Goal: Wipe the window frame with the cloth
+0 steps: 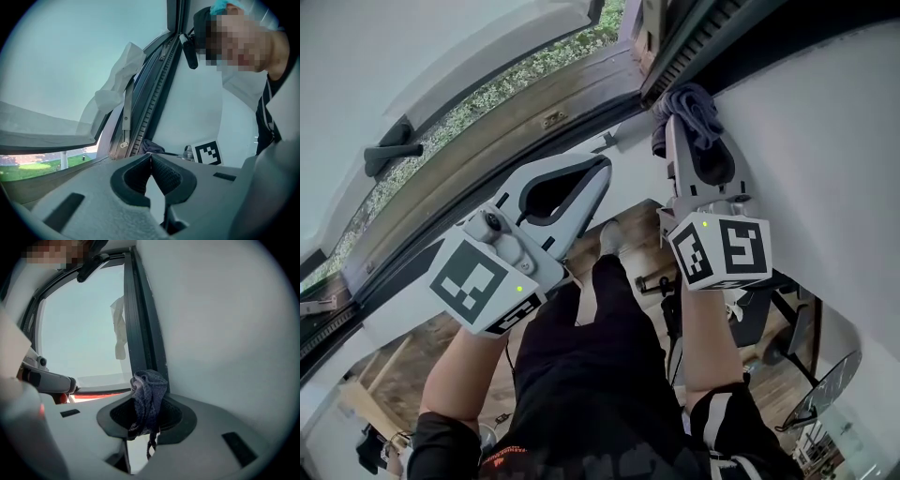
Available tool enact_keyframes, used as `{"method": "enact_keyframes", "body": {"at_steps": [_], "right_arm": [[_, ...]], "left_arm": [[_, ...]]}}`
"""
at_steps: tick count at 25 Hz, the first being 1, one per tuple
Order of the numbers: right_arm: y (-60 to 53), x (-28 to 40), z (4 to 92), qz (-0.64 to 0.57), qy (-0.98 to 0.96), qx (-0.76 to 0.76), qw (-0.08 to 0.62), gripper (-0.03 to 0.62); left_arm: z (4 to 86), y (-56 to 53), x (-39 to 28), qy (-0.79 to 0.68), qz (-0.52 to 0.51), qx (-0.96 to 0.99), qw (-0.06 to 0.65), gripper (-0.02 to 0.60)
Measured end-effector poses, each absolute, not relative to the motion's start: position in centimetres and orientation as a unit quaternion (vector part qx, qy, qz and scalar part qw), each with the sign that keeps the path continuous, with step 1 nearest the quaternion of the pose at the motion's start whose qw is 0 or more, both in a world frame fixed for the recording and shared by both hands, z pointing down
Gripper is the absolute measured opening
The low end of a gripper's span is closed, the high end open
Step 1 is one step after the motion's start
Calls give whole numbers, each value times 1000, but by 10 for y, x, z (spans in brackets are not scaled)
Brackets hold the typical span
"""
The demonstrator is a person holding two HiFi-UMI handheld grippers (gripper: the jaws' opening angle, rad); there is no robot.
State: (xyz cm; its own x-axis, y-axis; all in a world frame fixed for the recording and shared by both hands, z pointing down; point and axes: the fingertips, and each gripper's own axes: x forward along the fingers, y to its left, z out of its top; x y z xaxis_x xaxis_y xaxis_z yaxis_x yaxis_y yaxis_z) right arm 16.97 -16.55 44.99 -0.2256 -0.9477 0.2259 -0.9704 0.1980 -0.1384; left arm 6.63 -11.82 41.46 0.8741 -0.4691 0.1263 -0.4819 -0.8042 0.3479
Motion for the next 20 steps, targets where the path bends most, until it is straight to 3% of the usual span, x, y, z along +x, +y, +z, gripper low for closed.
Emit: {"method": "enact_keyframes", "body": {"at_steps": [20], "right_arm": [[-164,171,496,158,-765,622,62,101]], "left_arm": [[438,-112,66,-253,20,945,207,20]]}}
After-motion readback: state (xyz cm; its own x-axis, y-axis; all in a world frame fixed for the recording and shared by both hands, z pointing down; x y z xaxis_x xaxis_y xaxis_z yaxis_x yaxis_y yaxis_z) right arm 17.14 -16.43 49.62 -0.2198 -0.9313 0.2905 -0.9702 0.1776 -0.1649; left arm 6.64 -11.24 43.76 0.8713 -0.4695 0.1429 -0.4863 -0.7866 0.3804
